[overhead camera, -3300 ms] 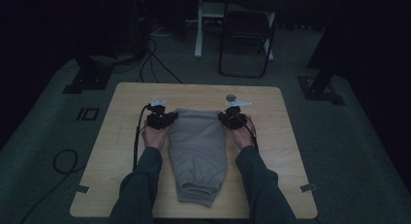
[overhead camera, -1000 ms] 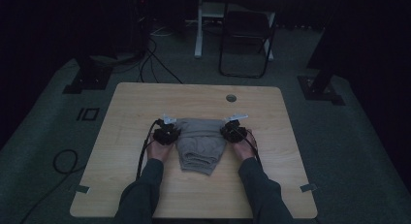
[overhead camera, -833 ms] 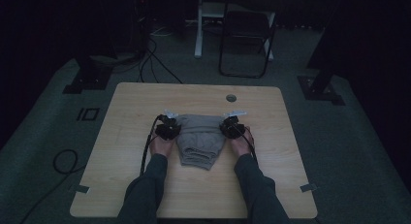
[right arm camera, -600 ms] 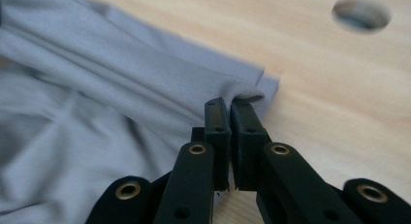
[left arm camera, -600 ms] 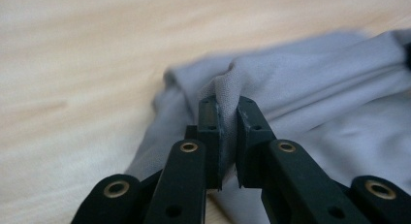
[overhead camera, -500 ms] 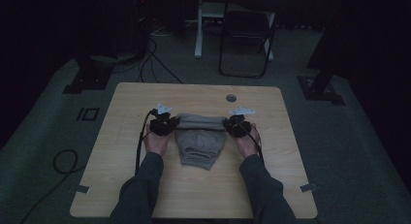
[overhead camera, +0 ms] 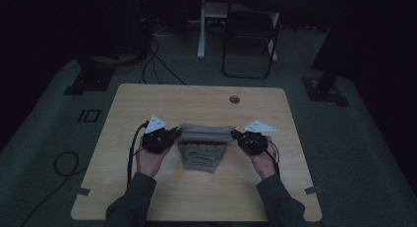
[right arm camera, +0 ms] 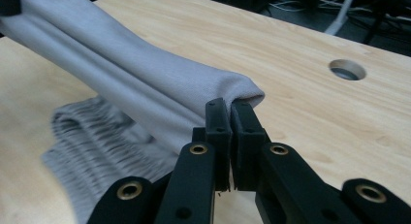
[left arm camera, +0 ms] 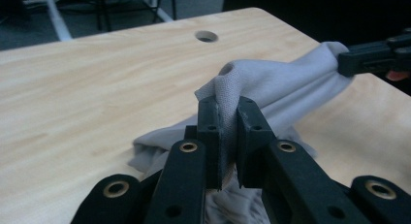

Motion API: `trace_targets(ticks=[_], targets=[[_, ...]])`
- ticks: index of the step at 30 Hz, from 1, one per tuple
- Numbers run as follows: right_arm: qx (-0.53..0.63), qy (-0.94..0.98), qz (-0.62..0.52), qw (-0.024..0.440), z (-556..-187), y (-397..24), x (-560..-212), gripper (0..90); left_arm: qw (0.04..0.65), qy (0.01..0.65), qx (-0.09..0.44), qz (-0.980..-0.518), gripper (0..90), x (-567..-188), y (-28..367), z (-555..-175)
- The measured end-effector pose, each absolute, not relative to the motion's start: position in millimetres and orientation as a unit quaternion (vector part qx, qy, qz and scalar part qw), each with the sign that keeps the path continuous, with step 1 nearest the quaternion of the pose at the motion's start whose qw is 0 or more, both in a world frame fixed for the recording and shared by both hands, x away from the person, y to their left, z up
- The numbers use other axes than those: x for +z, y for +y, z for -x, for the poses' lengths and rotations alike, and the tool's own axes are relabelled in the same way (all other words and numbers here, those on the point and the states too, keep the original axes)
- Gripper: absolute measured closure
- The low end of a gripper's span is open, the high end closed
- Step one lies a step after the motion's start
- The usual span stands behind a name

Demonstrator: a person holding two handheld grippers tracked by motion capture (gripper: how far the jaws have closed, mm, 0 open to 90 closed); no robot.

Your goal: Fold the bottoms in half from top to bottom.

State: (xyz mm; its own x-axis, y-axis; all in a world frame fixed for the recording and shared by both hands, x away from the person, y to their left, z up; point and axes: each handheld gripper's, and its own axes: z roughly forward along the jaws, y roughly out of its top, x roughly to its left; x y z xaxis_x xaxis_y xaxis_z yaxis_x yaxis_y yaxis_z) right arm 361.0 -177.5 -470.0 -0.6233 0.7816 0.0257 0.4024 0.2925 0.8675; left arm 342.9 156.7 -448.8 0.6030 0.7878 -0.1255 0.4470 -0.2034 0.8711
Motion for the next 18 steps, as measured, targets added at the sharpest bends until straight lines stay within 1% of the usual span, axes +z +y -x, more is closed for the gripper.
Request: trace_targets(ticks=[1,2,3,4,5,6,7,9,11,13,14,16,17,18], targets=[[0.461,0.778,-0.376,0.203,-356.5,-177.8,-470.3,87.7,0.485,0.399,0.164,-0.761,79.4,-452.8,158.7,-335.9],[0.472,0.780,-0.364,0.193,-352.5,-179.3,-470.8,86.0,0.488,0.396,0.168,-0.759,76.0,-454.7,160.7,-332.7],[0.472,0.780,-0.364,0.193,-352.5,-179.3,-470.8,86.0,0.488,0.396,0.168,-0.759,71.2,-454.7,160.7,-332.7],[0.499,0.786,-0.332,0.151,-348.3,-184.0,-472.3,75.0,0.492,0.396,0.169,-0.756,67.8,-456.4,163.2,-331.0],[0.505,0.787,-0.326,0.140,-347.5,-185.8,-473.1,69.8,0.496,0.403,0.165,-0.751,66.2,-459.7,168.3,-331.8],[0.509,0.785,-0.326,0.140,-347.9,-187.1,-474.4,63.8,0.494,0.408,0.164,-0.750,64.9,-461.8,169.6,-333.3],[0.510,0.781,-0.331,0.141,-349.4,-187.8,-476.0,61.0,0.490,0.411,0.163,-0.751,64.3,-464.2,169.5,-334.8],[0.504,0.778,-0.347,0.143,-353.8,-187.8,-479.8,60.0,0.484,0.413,0.164,-0.754,63.2,-467.0,168.1,-335.9],[0.482,0.781,-0.368,0.147,-359.2,-184.5,-485.7,59.0,0.458,0.411,0.161,-0.772,62.1,-478.4,158.0,-338.4],[0.473,0.784,-0.375,0.147,-361.5,-181.9,-489.7,58.8,0.448,0.410,0.157,-0.779,60.9,-483.8,153.4,-338.6],[0.454,0.791,-0.388,0.133,-366.1,-176.7,-500.0,58.6,0.441,0.408,0.148,-0.786,60.2,-491.6,147.8,-338.2],[0.449,0.792,-0.392,0.130,-366.9,-175.1,-503.6,58.6,0.441,0.408,0.148,-0.786,60.1,-491.6,147.8,-338.2],[0.440,0.794,-0.404,0.115,-367.2,-170.8,-514.0,57.7,0.417,0.408,0.143,-0.800,58.8,-505.5,139.5,-336.3],[0.434,0.798,-0.403,0.109,-367.0,-168.5,-518.5,56.4,0.413,0.408,0.139,-0.803,58.3,-509.9,137.9,-336.4]])
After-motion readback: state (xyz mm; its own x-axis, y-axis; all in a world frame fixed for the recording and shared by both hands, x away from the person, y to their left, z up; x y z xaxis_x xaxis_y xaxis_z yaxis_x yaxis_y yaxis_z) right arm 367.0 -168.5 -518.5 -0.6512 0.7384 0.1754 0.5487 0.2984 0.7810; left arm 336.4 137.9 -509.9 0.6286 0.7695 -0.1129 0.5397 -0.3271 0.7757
